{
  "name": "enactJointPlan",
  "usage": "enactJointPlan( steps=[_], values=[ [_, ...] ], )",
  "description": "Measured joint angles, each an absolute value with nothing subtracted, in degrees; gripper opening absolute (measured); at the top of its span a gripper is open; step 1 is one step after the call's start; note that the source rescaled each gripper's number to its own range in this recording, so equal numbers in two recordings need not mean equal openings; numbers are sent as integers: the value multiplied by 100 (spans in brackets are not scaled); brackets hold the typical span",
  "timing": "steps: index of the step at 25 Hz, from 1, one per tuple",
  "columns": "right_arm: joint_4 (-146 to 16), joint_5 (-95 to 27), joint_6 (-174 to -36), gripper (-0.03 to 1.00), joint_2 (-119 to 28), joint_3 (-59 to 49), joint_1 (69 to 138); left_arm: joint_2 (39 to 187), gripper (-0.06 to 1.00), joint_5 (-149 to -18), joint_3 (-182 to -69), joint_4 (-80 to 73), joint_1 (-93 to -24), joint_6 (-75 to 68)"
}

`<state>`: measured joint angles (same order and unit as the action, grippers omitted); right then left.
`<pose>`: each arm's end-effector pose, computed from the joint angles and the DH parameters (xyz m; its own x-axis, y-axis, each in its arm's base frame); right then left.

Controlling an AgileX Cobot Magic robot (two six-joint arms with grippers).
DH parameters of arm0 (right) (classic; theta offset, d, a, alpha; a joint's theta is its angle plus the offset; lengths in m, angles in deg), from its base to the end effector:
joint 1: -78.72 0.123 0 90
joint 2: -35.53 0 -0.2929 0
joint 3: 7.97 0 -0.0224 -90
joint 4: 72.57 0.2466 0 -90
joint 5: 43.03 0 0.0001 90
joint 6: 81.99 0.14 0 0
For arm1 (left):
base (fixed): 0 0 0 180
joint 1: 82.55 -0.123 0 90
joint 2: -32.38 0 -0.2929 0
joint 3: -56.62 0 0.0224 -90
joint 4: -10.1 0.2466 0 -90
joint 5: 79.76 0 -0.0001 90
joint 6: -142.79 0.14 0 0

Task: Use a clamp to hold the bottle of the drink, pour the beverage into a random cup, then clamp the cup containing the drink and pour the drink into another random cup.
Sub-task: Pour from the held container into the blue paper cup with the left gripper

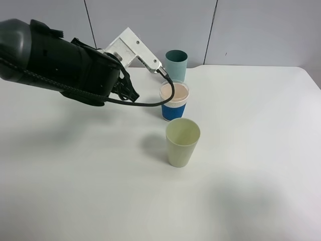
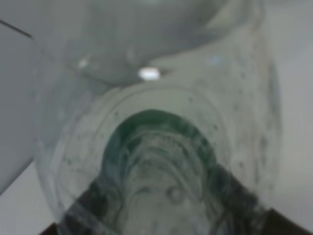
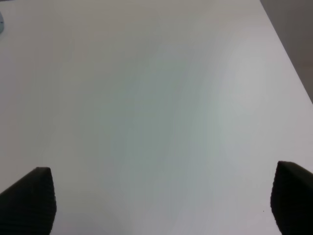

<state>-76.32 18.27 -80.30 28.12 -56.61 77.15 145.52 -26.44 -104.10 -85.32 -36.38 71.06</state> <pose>0.0255 -0.0087 0.2529 -0.4586 0.0106 -0.8886 0.0774 0.9966 -0.0281 0.3347 -0.1873 0.1782 -0.5086 0.6695 -0.5413 0.1602 0.6913 0.7046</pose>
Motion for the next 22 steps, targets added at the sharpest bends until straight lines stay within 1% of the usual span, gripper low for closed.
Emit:
enactJointPlan(
  steps=[10,16,22],
  values=[
    [-7632,1827,-8030,61,2812,-5661,7715,15133,1,-2446,-10887,-8721,-3408,7872],
    [-7632,1827,-8030,61,2812,-5661,7715,15369,1,-2330,-11141,-8742,-3395,8180],
    [-7632,1827,-8030,61,2812,-5661,7715,15493,1,-2286,-11158,-8594,-3395,8338]
  ],
)
